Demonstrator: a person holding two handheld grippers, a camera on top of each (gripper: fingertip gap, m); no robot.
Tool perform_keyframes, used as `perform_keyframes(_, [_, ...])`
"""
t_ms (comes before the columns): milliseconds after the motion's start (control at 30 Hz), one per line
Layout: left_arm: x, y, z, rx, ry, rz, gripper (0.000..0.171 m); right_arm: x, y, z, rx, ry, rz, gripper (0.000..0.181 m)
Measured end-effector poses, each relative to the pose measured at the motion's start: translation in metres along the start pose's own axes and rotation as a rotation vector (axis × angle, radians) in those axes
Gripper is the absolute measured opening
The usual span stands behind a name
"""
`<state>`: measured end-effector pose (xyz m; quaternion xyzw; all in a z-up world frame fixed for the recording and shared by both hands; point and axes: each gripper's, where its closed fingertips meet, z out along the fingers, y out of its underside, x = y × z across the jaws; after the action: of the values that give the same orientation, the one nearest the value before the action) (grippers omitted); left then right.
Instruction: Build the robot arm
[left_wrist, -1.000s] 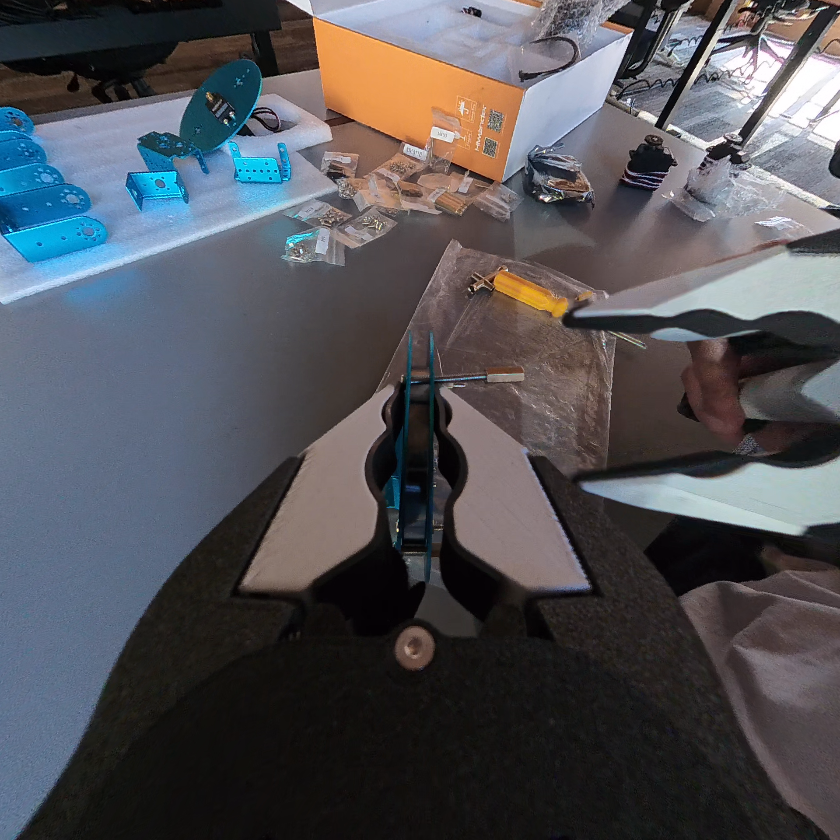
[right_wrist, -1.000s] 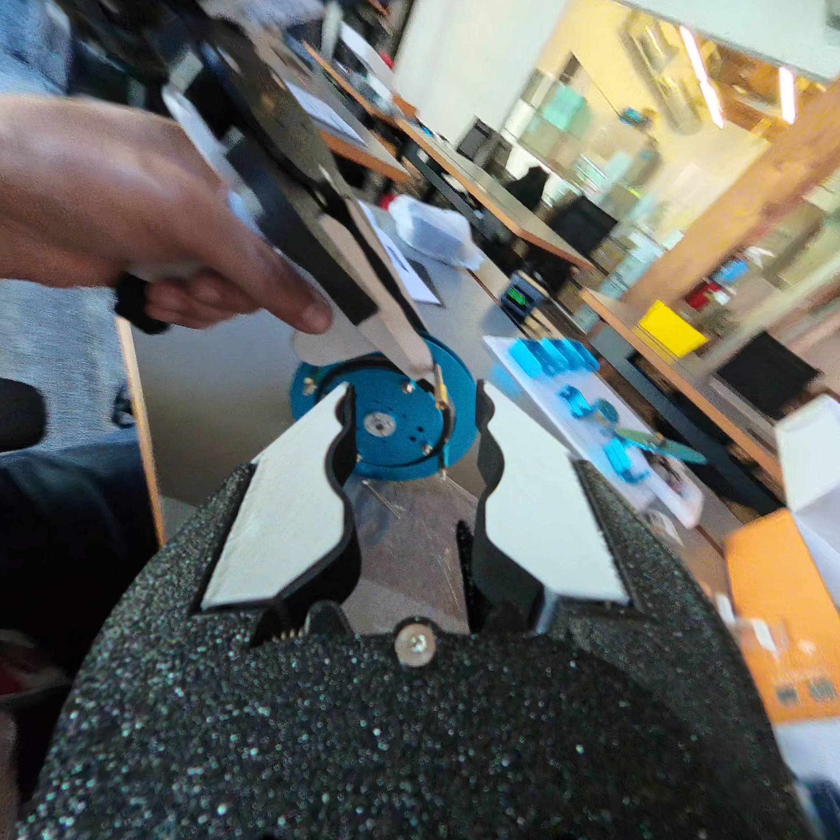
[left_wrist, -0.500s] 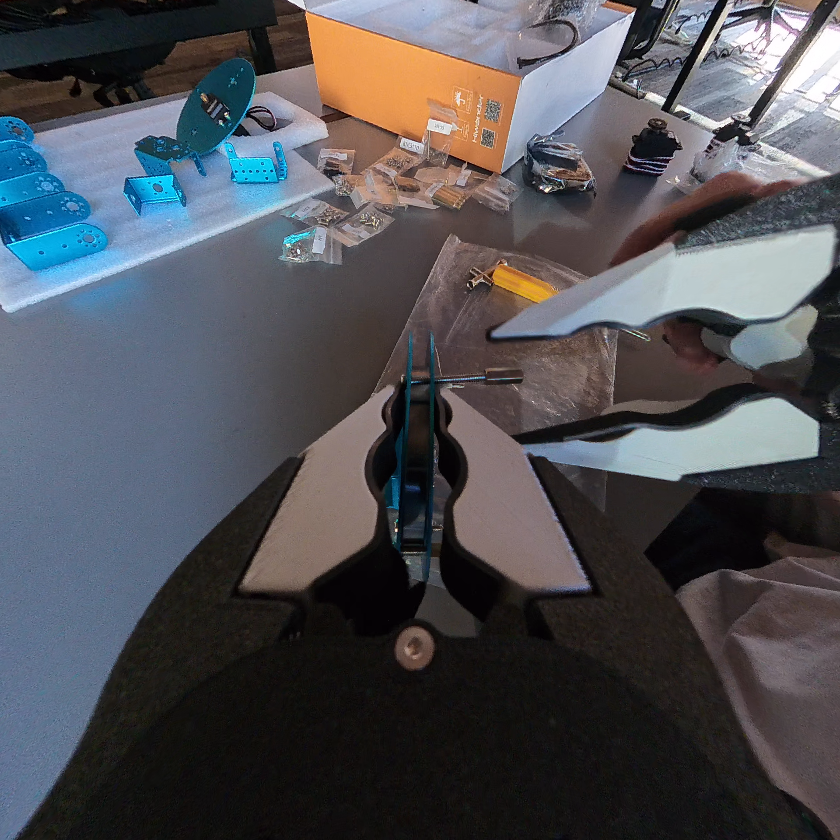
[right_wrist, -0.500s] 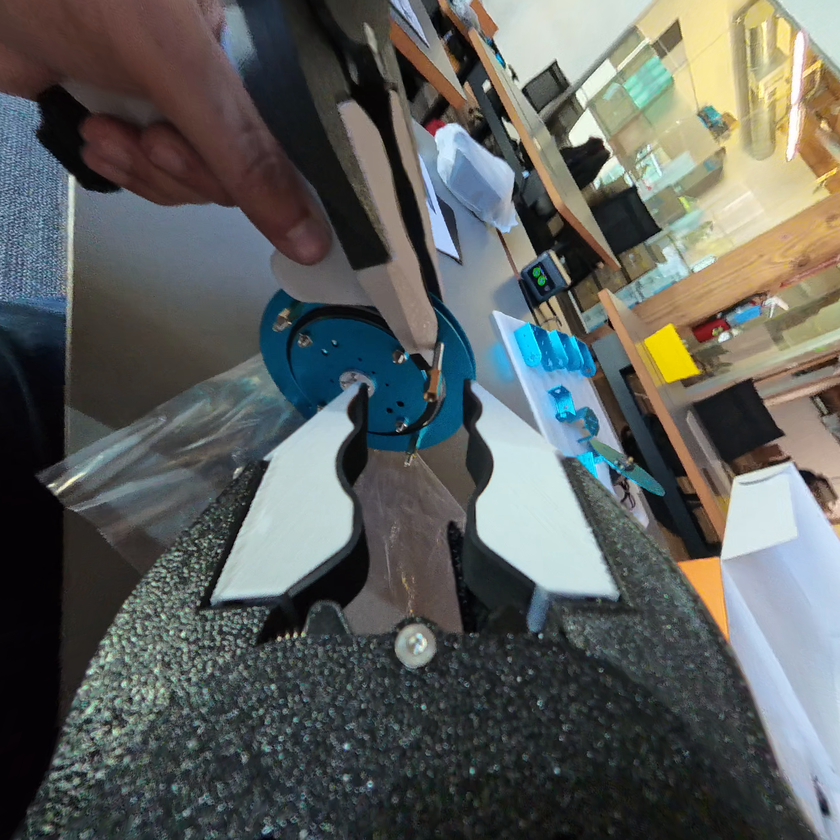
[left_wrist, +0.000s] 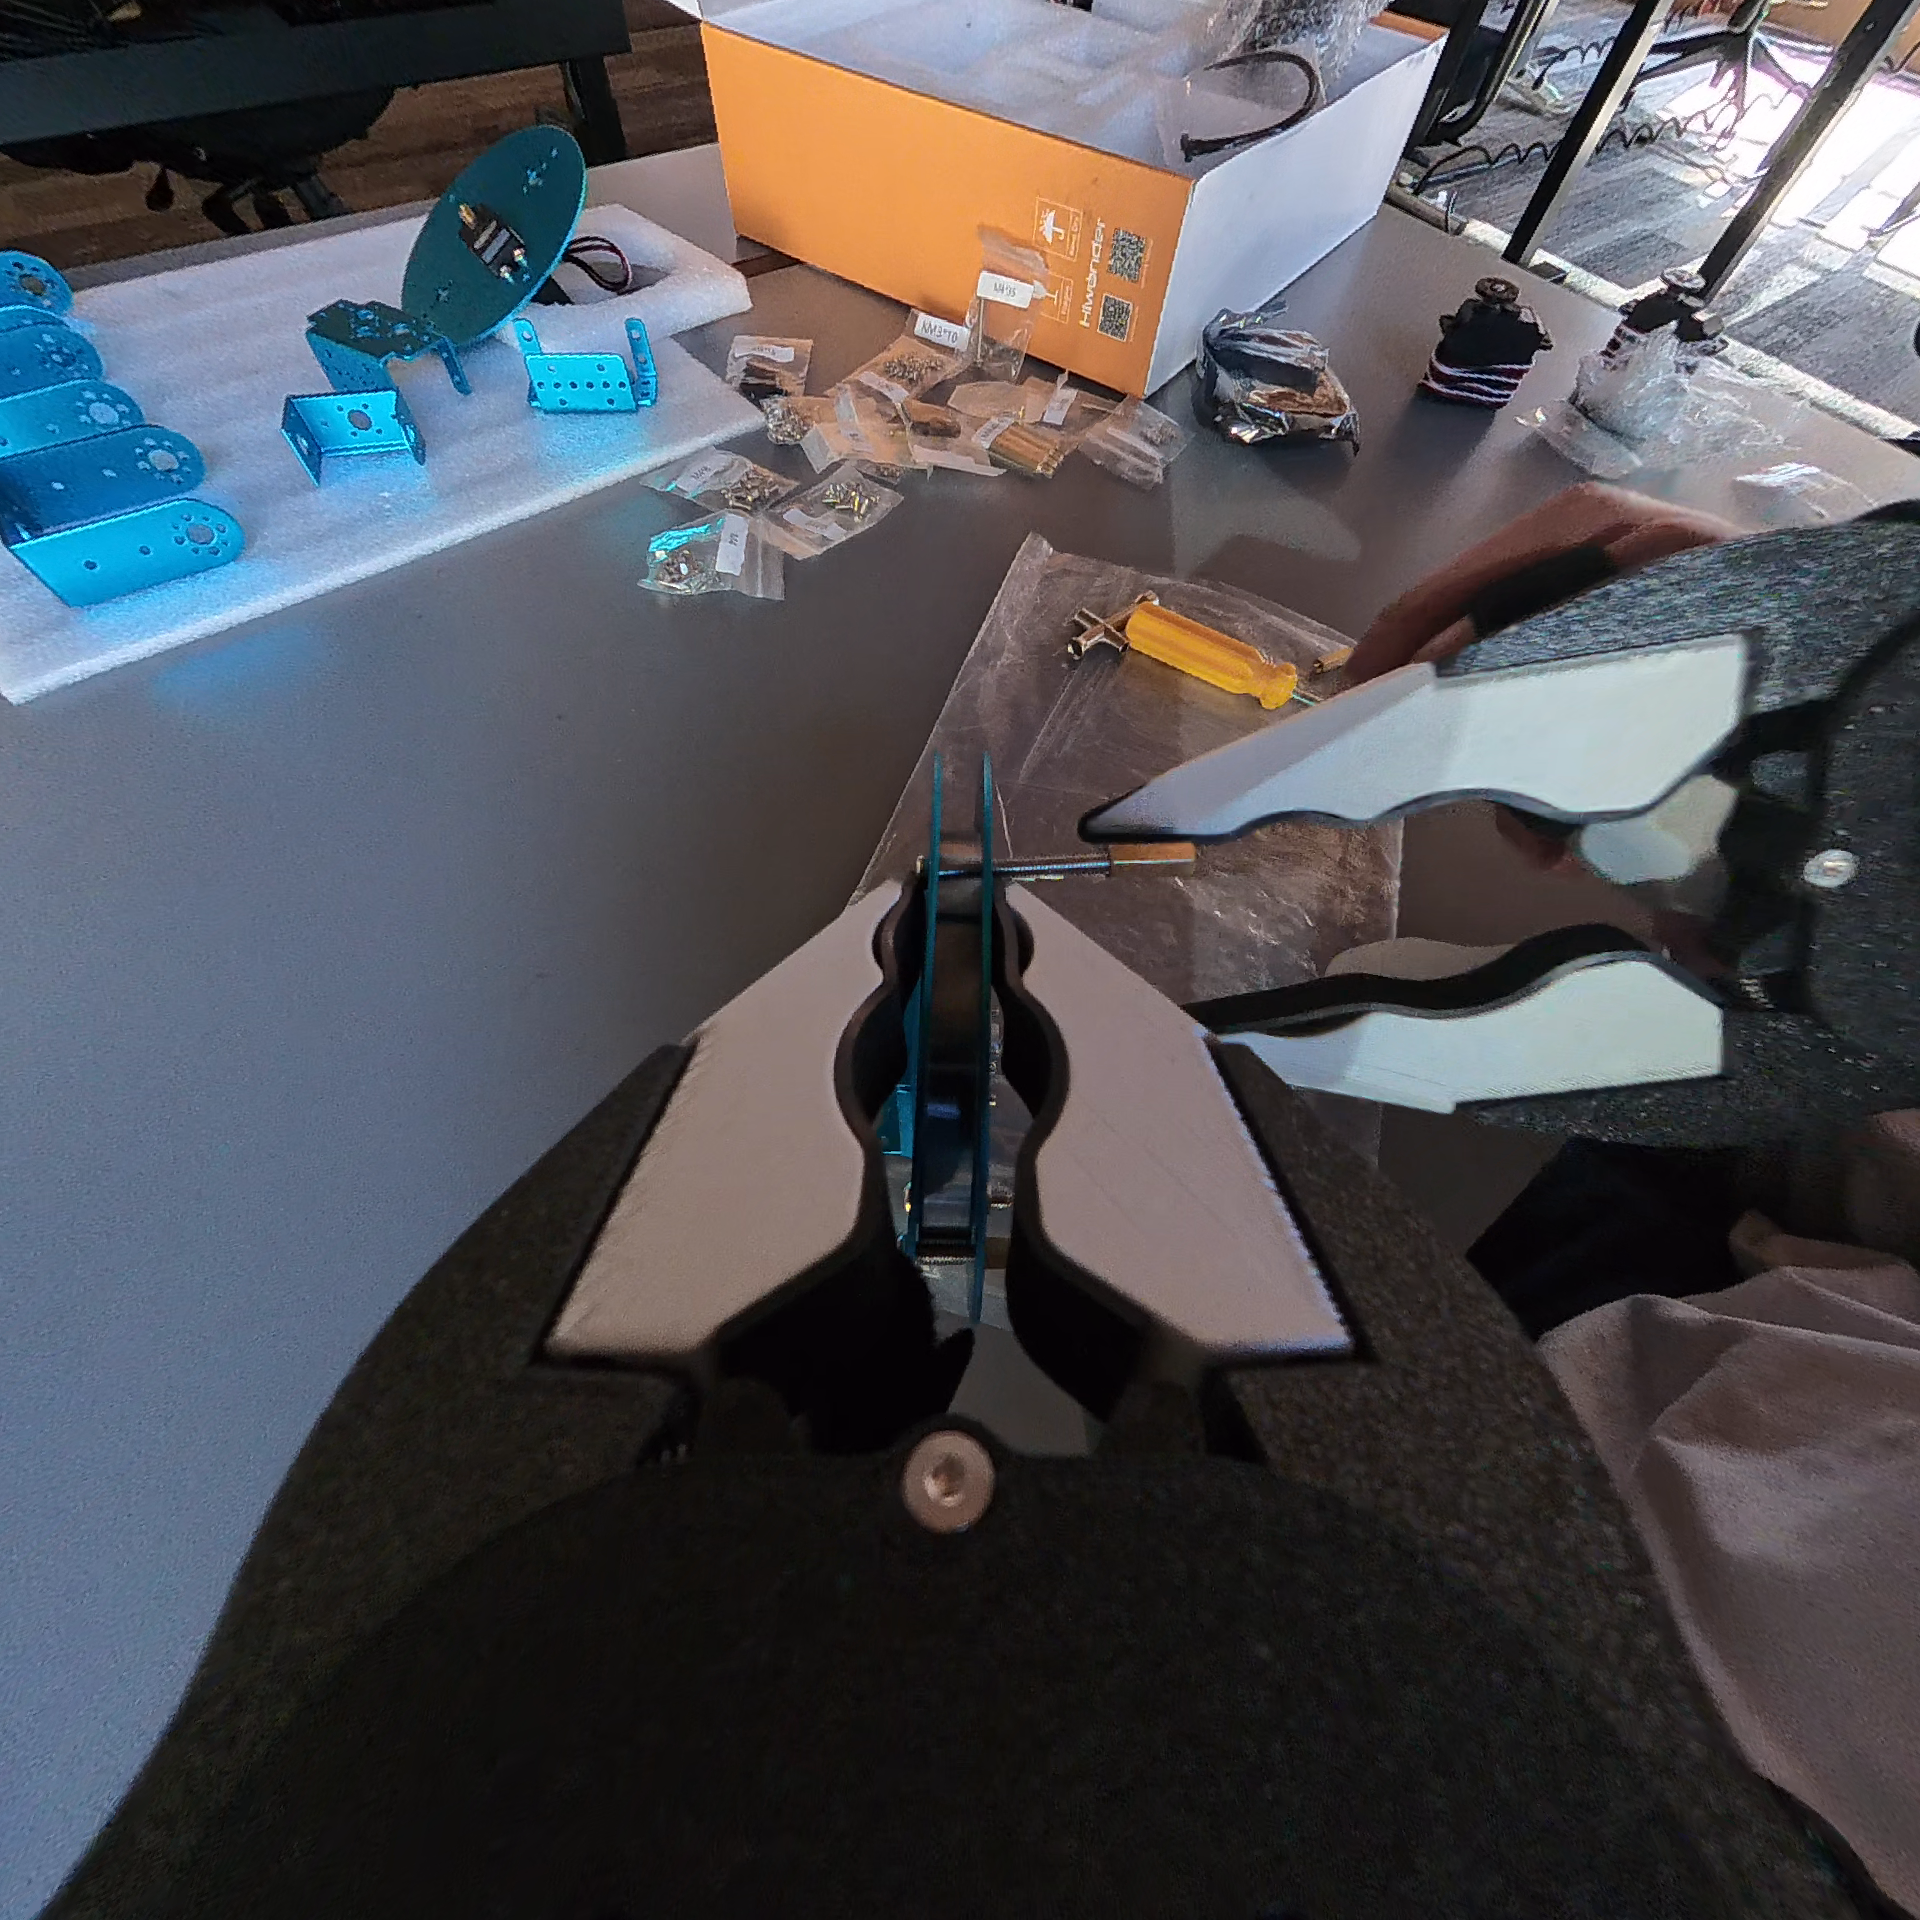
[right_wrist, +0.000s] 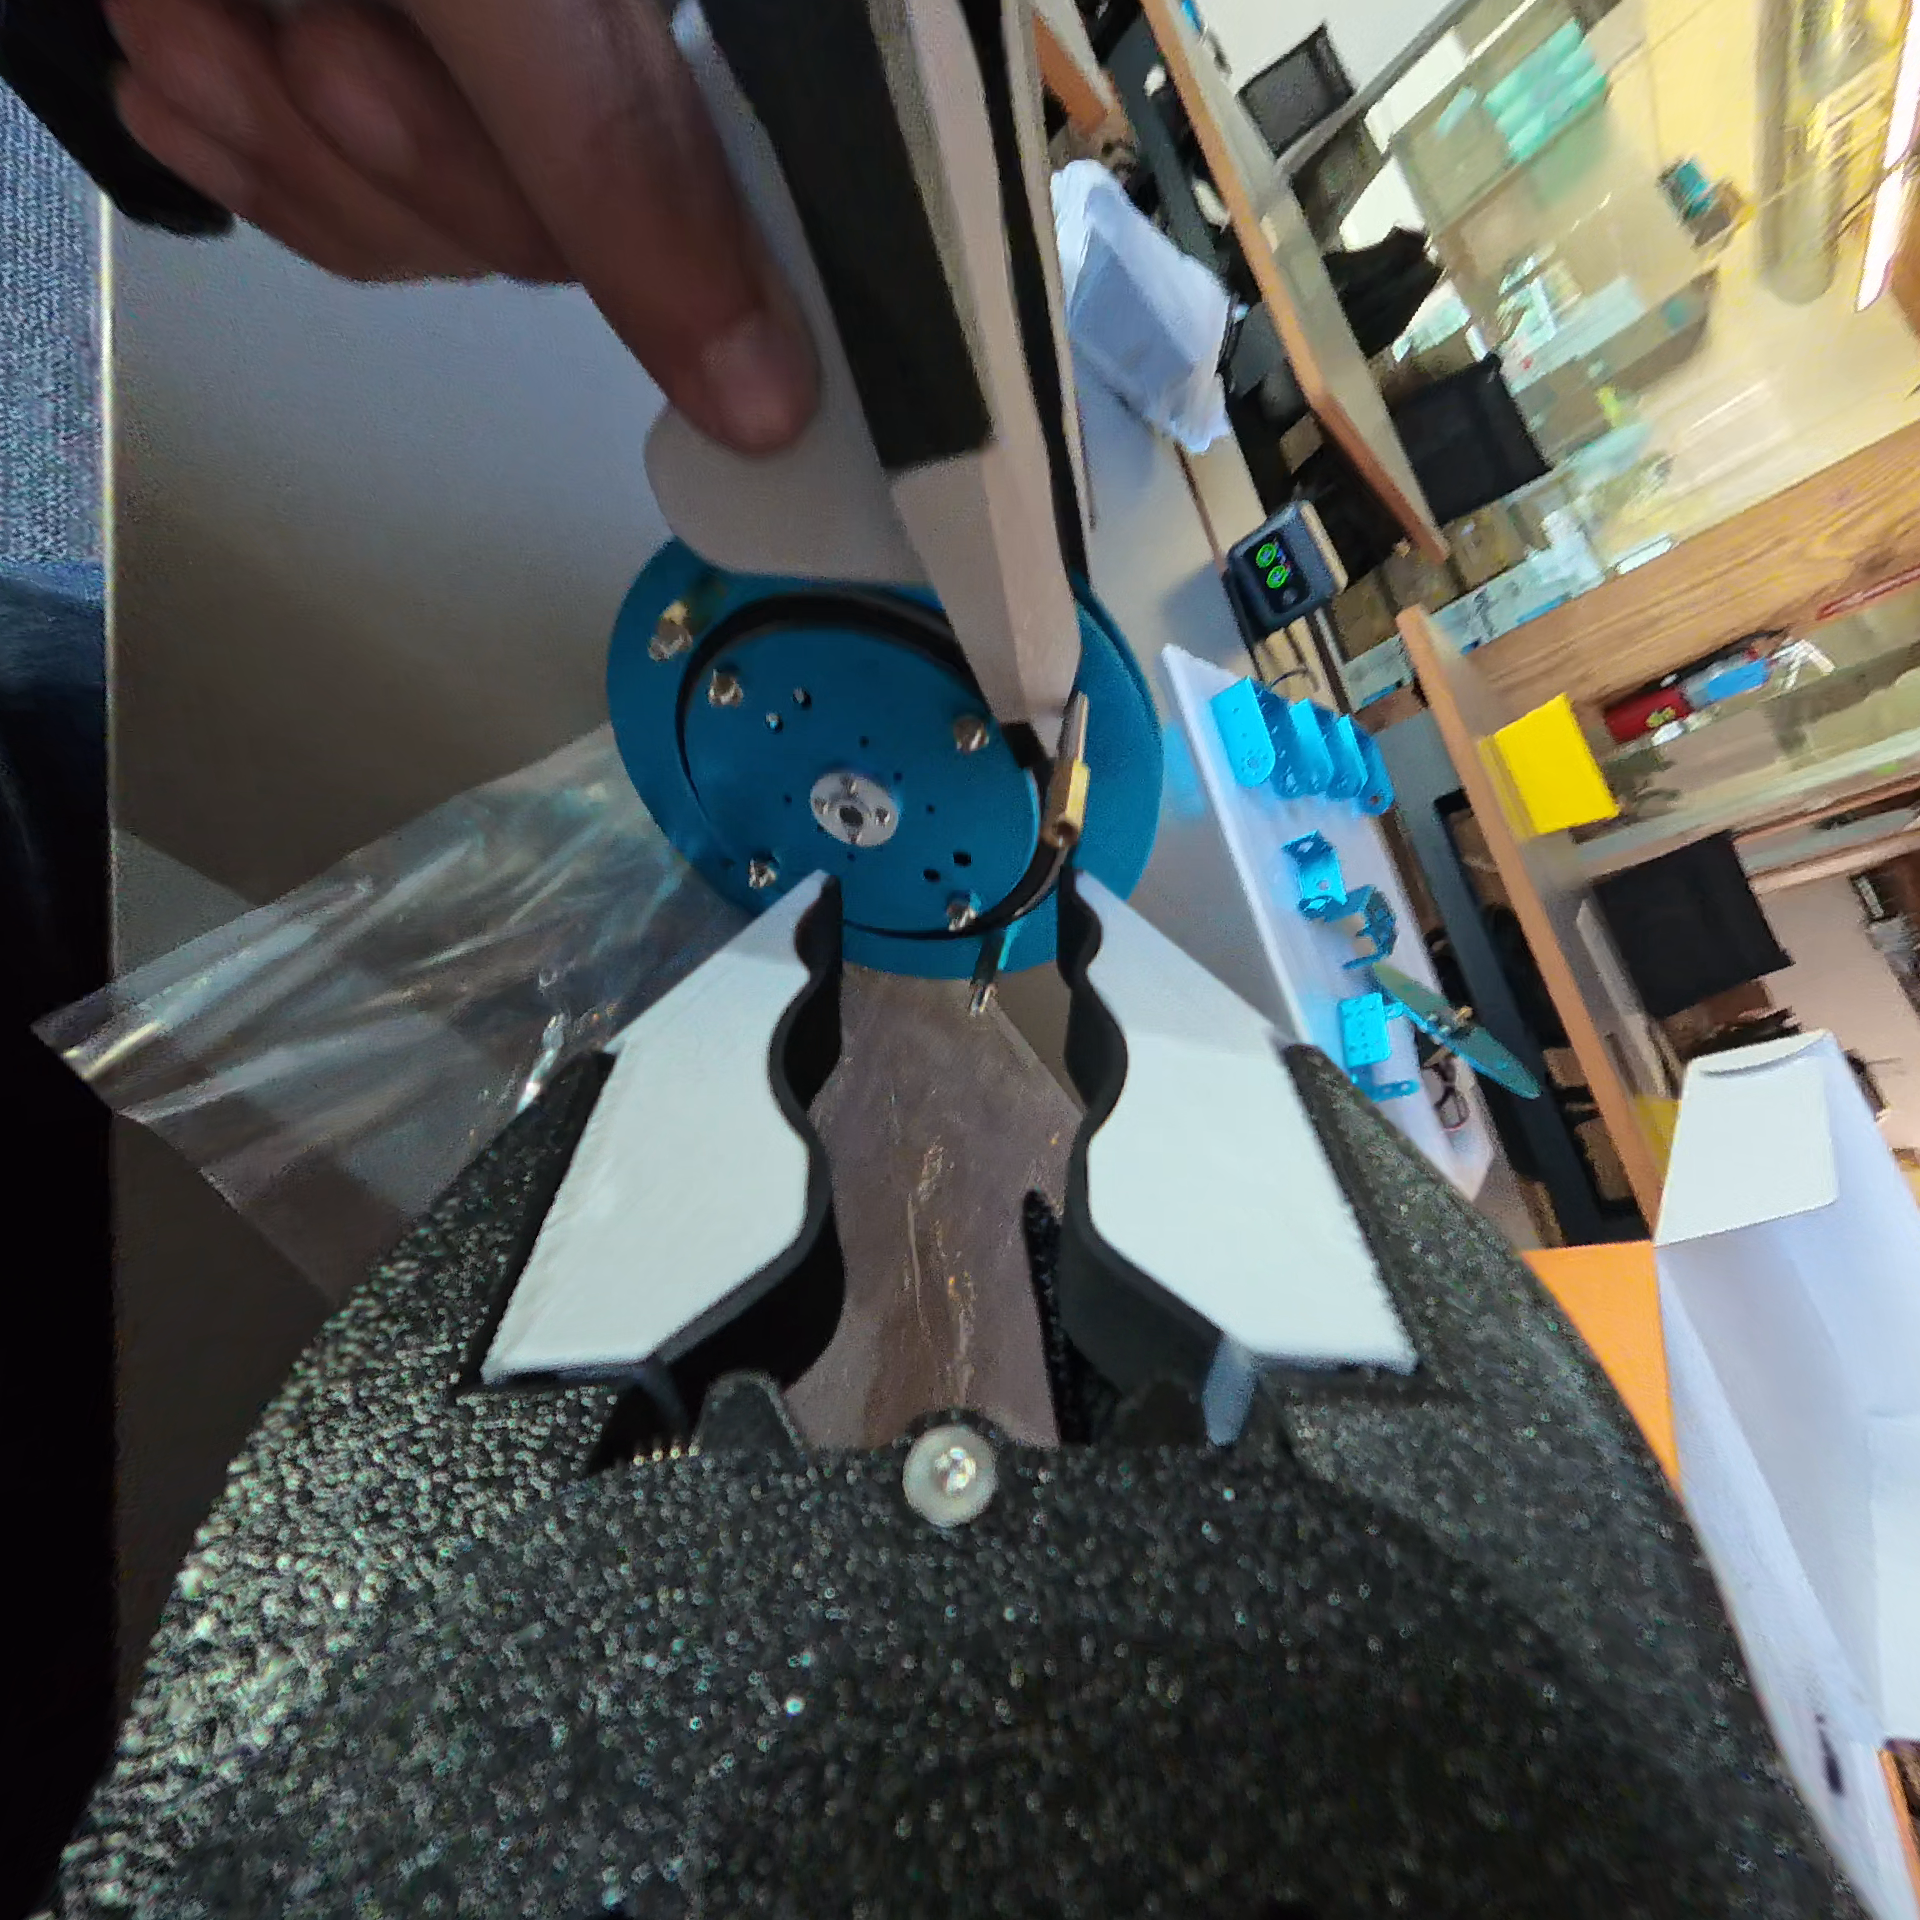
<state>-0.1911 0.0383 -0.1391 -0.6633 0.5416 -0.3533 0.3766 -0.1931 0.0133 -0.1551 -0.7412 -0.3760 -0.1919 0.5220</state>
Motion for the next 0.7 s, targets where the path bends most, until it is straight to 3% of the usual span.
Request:
perform_keyframes(167, [-0.001,0.000,0.000,-0.002,0.002,-0.002,0.010,0.003,-0.025,-0.011,0.075,0.027,-0.015,0.039])
perform_keyframes(333, [-0.001,0.000,0.000,0.000,0.000,0.001,0.010,-0.002,0.004,0.004,-0.014,-0.008,0.013,0.043])
perform_keyframes(433, [-0.002,0.000,0.000,0.002,-0.001,-0.005,0.010,0.005,-0.011,-0.005,0.047,0.017,0.055,0.035])
perform_keyframes(500, [-0.002,0.000,-0.001,0.003,0.000,-0.009,0.010,0.014,-0.024,-0.012,0.114,0.000,0.217,0.027])
perform_keyframes(700, [-0.003,0.000,-0.001,0.016,0.002,-0.020,0.010,0.020,-0.024,-0.011,0.263,-0.205,1.016,0.024])
